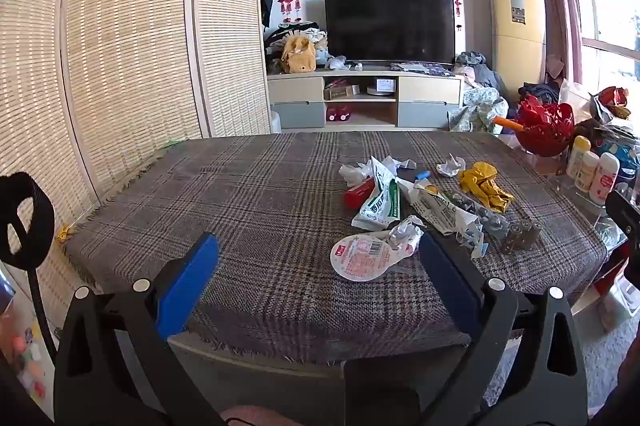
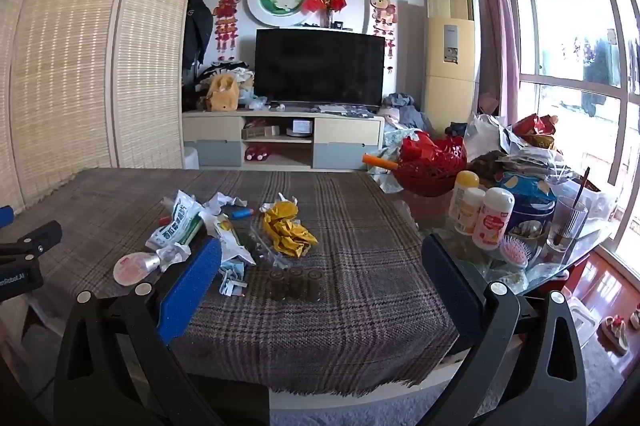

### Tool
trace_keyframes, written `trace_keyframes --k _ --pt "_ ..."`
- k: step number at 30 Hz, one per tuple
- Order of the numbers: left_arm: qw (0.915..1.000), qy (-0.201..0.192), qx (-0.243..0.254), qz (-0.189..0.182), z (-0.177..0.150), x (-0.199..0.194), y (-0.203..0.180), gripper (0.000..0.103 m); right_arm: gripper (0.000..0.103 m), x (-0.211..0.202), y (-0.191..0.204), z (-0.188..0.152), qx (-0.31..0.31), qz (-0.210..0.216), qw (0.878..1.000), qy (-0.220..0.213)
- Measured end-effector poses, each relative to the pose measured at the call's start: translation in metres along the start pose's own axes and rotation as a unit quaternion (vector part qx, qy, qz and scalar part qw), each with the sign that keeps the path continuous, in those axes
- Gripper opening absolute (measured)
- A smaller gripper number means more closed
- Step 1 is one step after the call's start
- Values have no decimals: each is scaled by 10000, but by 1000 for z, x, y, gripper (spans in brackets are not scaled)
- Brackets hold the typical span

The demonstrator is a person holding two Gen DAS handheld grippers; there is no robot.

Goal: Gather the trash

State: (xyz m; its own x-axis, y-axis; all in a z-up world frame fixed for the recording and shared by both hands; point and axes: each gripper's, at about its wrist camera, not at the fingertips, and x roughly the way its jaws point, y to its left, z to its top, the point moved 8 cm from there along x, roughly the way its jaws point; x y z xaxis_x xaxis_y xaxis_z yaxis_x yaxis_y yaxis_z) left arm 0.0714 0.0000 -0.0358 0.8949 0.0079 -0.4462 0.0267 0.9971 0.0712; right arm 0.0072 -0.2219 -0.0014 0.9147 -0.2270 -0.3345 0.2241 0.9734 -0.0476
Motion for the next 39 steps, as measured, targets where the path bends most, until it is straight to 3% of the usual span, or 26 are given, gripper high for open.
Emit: trace_keyframes --k 39 --pt "9999 -126 -77 -56 12 -9 1 95 100 1 2 -4 -43 65 10000 35"
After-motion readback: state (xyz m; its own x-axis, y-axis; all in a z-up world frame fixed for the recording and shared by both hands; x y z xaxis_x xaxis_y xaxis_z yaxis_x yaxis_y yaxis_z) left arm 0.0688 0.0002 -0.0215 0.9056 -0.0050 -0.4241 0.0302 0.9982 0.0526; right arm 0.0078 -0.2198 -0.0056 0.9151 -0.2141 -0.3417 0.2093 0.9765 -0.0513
